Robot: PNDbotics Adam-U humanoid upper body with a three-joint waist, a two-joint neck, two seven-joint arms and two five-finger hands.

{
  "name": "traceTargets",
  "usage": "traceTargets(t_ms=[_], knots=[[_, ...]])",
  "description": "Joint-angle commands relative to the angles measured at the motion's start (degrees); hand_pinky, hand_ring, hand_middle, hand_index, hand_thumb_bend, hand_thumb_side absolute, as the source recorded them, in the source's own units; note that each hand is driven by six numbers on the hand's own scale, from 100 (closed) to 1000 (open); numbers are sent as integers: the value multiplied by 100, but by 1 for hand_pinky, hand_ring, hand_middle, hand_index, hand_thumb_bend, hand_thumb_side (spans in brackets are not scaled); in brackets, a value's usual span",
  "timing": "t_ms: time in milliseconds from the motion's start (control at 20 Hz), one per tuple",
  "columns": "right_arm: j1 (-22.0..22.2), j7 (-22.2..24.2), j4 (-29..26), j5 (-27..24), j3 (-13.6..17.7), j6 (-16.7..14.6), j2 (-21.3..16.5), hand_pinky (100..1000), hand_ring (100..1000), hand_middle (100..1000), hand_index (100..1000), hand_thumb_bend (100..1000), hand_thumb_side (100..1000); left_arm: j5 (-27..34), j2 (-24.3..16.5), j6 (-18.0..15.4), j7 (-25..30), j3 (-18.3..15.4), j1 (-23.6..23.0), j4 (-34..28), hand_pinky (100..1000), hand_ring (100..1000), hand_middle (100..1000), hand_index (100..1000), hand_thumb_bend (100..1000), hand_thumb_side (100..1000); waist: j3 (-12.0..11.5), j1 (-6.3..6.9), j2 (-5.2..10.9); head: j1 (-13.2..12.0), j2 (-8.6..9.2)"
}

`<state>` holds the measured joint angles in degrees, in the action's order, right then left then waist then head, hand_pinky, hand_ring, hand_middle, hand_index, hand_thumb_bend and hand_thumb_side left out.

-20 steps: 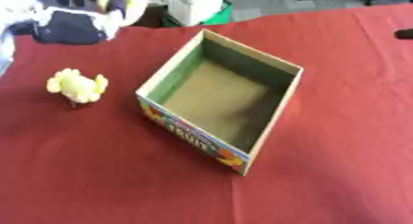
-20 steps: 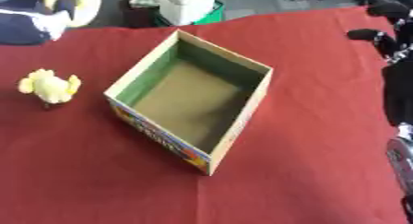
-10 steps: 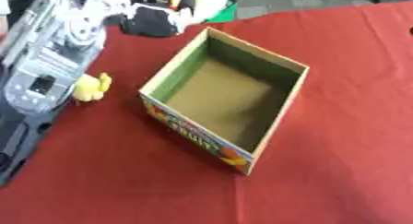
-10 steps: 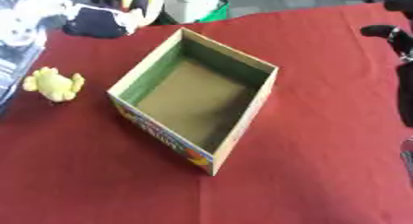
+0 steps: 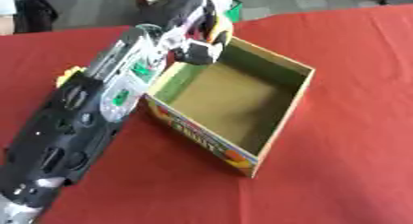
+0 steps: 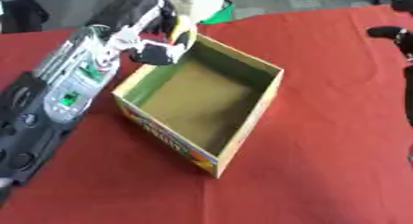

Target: Pick up objects on the table and place them in the box.

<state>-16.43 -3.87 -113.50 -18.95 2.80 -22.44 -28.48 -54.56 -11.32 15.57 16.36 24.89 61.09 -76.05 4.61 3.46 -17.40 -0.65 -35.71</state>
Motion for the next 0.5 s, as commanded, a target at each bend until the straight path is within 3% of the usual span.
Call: traceTargets(t_ms=[50,500], knots=[[-78,24,-109,-61,26,3,-87,671,900,683,869,100,1000,-157,160,-107,-109,-20,75,232,438,451,424,414,100,252,11,-39,88,-26,53],[-93,26,-109,-63,28,25,-61,671,901,683,869,100,1000,-191,319,-350,337,54,-35,678,499,502,482,454,100,209,-9,-42,60,-17,49]])
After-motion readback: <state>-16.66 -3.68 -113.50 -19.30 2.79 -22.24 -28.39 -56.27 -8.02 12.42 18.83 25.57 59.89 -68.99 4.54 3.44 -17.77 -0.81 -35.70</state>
